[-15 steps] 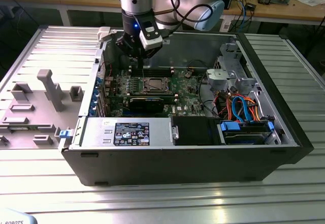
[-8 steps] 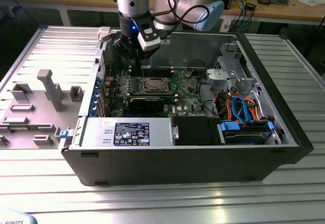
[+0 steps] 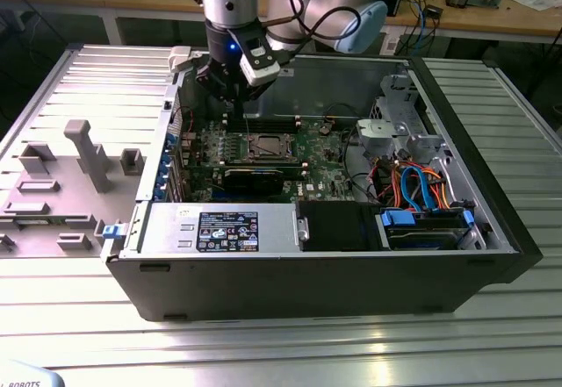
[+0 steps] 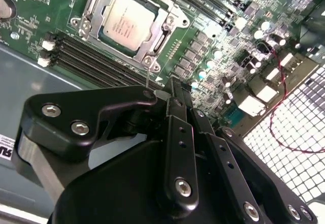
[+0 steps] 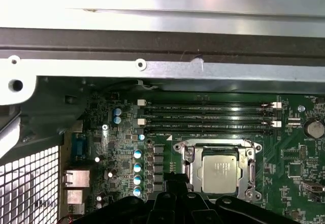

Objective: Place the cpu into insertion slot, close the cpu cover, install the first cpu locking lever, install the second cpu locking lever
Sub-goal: 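Install the first cpu locking lever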

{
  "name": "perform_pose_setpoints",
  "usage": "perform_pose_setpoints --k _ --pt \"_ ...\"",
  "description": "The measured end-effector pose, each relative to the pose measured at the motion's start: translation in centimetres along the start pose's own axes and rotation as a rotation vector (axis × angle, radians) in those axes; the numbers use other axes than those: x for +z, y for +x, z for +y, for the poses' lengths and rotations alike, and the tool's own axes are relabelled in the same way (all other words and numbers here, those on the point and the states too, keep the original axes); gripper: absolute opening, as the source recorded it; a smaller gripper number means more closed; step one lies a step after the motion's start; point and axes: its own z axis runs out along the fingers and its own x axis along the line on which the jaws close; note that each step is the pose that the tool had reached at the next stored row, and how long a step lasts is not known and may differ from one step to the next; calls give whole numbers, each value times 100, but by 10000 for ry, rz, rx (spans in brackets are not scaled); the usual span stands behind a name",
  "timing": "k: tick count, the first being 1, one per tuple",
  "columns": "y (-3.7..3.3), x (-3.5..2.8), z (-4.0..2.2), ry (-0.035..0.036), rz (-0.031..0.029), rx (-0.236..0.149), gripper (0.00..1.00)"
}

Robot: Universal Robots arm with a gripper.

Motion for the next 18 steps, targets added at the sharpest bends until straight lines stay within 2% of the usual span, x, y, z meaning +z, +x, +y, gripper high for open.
perform_pose_setpoints --k 4,7,10,13,15,17,18 --pt "4 11 18 -1 35 -23 11" --pt "12 18 25 -5 88 -104 11" --pt "11 22 50 -5 91 -117 11" --pt "8 25 116 9 92 -118 11" --pt "-21 28 157 11 92 -120 11" --pt "-45 30 165 10 91 -118 11" --pt "-80 32 168 10 92 -118 11"
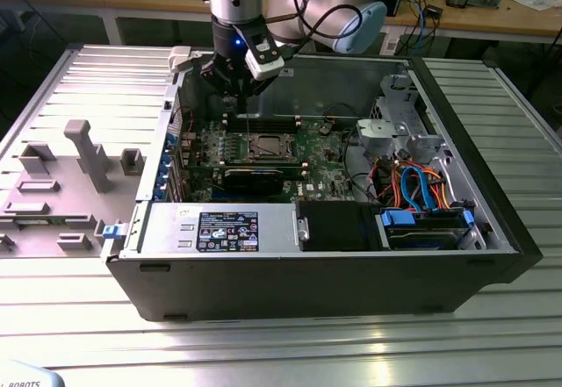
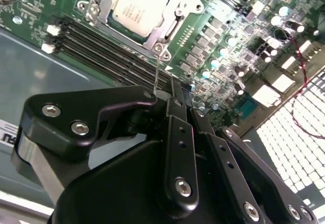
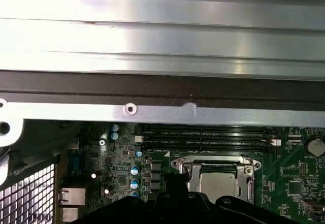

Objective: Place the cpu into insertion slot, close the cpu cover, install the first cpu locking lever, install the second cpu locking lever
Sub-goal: 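Install the first cpu locking lever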

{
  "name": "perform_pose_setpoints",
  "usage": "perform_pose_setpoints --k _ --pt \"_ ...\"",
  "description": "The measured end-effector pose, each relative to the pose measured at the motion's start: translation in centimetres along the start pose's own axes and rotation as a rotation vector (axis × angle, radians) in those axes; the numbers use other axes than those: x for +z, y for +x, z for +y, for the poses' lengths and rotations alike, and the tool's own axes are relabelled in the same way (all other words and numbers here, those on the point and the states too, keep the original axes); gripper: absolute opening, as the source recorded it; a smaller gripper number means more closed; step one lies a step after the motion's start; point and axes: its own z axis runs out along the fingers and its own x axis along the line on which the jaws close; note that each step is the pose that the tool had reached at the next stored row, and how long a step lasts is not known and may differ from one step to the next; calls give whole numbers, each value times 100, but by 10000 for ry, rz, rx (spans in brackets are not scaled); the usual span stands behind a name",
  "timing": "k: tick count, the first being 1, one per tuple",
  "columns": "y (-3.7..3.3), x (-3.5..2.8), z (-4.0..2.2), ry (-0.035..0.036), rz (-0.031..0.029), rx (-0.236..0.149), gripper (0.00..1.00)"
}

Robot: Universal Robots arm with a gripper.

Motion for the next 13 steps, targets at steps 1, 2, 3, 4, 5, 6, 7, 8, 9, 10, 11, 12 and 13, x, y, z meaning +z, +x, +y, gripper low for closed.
perform_pose_setpoints --k 1,2,3,4,5,6,7,8,9,10,11,12,13 --pt "-18 1 1 0 0 1 11" --pt "-39 3 2 1 0 2 11" --pt "-66 7 2 4 -1 1 11" --pt "-85 11 3 8 1 0 11" --pt "-108 16 3 15 0 0 11" --pt "-132 22 4 25 1 -1 11" --pt "-145 29 3 38 0 0 11" --pt "-156 34 3 56 1 1 11" --pt "-173 41 2 68 1 4 11" --pt "-179 46 2 69 1 4 11" --pt "-180 52 2 71 2 5 11" --pt "-179 57 1 72 3 5 11" --pt "-179 60 1 70 2 6 11"
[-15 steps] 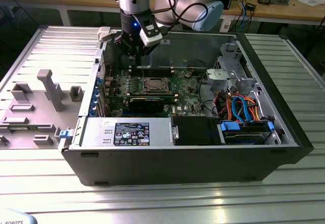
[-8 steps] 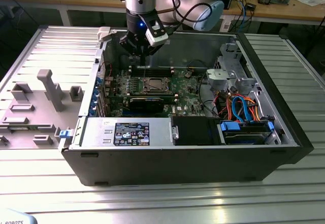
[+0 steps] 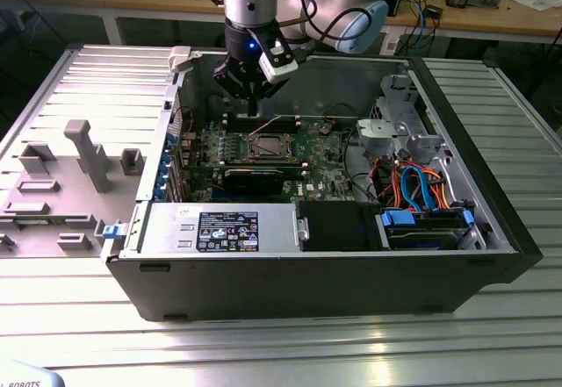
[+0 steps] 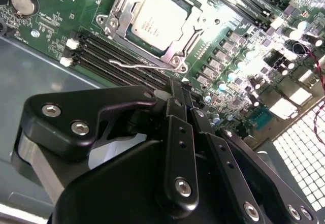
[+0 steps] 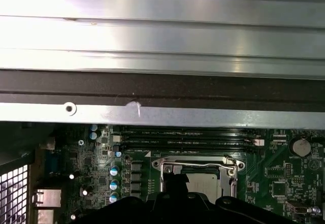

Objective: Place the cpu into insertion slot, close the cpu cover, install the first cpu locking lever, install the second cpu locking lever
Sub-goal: 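Install the first cpu locking lever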

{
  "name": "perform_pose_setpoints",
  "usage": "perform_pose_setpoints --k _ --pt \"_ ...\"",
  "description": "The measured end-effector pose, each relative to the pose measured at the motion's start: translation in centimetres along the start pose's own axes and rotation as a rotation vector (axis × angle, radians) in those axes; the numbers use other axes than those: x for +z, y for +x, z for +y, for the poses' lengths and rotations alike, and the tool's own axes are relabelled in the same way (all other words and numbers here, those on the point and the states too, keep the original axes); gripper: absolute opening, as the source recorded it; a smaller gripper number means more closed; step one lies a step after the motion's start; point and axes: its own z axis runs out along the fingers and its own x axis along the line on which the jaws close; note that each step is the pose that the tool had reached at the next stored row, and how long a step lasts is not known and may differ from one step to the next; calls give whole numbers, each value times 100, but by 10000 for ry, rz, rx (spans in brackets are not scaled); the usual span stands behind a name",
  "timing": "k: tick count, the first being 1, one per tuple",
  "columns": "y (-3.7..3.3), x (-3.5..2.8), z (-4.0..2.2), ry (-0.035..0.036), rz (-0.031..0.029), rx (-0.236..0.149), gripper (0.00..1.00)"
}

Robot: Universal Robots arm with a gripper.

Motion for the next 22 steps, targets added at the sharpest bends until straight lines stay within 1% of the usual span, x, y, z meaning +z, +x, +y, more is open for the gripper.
perform_pose_setpoints --k 5,6,7,11,13,15,16,19,22 --pt "-3 16 0 0 -5 42 11" --pt "-9 28 0 -34 -7 40 11" --pt "-16 35 0 -39 -6 42 11" --pt "-36 54 6 -25 -5 42 11" --pt "-46 67 11 -26 -4 -46 11" --pt "-48 79 11 -34 4 -370 11" --pt "-50 84 13 -35 5 -422 11" --pt "-60 105 25 -36 6 -431 11" --pt "-89 126 44 -36 5 -432 11"
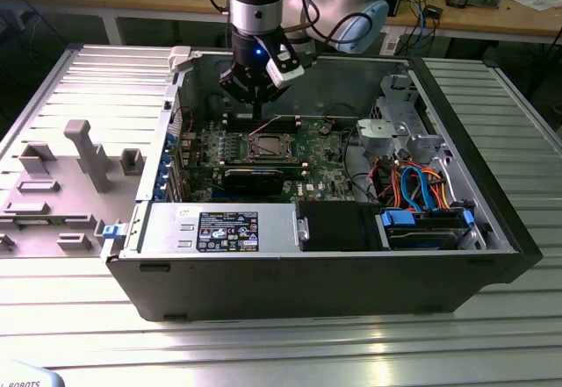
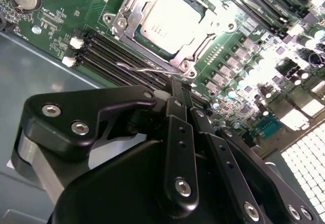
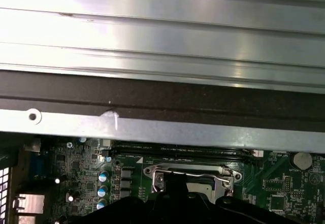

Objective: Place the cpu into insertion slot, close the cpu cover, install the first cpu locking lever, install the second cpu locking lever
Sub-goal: 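Install the first cpu locking lever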

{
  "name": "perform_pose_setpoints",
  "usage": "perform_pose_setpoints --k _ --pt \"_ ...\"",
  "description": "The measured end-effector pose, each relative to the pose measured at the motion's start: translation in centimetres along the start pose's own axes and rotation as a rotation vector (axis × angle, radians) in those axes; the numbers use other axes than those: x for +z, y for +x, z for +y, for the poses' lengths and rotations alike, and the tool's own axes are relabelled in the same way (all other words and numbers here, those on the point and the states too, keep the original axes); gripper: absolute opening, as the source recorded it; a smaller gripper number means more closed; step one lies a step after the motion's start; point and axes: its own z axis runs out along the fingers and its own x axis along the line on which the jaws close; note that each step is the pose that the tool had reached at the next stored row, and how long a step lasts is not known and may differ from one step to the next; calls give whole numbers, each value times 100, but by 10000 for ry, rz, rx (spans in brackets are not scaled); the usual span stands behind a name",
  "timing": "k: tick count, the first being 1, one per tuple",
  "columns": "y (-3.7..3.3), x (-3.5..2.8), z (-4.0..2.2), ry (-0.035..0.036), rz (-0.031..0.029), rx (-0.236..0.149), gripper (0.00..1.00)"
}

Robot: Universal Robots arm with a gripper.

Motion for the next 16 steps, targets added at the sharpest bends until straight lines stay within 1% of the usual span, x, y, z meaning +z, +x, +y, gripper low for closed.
perform_pose_setpoints --k 5,8,11,14,16 --pt "-41 35 42 0 -1 11 11" --pt "-63 60 66 3 -3 108 11" --pt "-90 82 96 10 -2 112 11" --pt "-102 97 100 22 -1 114 11" --pt "-110 106 99 41 0 137 11"
